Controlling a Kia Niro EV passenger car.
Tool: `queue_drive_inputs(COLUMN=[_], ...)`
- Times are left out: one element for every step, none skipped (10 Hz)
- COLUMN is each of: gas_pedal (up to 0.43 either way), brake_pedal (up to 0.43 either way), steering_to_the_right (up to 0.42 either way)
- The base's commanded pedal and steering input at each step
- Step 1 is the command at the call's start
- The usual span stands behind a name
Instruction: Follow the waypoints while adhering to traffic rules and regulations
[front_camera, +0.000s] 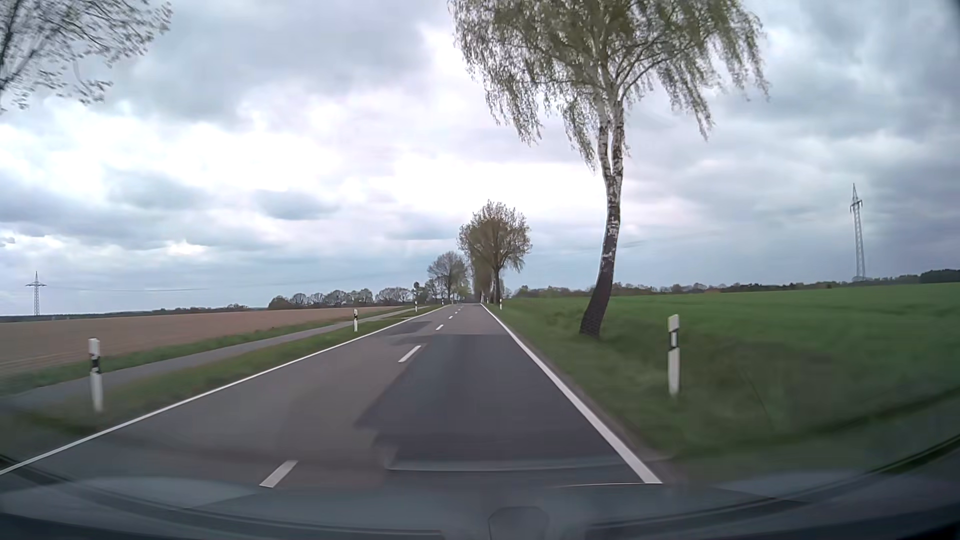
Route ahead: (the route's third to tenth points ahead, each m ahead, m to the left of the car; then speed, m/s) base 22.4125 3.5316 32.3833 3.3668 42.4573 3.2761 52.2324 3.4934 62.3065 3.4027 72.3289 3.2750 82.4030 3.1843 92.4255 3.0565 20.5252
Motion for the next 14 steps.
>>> queue_drive_inputs(gas_pedal=[0.209, 0.209, 0.209, 0.209, 0.209, 0.209, 0.209, 0.177, 0.169, 0.15, 0.138, 0.13, 0.13, 0.118], brake_pedal=[0.0, 0.0, 0.0, 0.0, 0.0, 0.0, 0.0, 0.0, 0.0, 0.0, 0.0, 0.0, 0.0, 0.0], steering_to_the_right=[-0.003, -0.003, -0.003, -0.003, -0.003, -0.003, -0.003, -0.003, -0.003, -0.004, -0.004, -0.004, -0.004, -0.004])
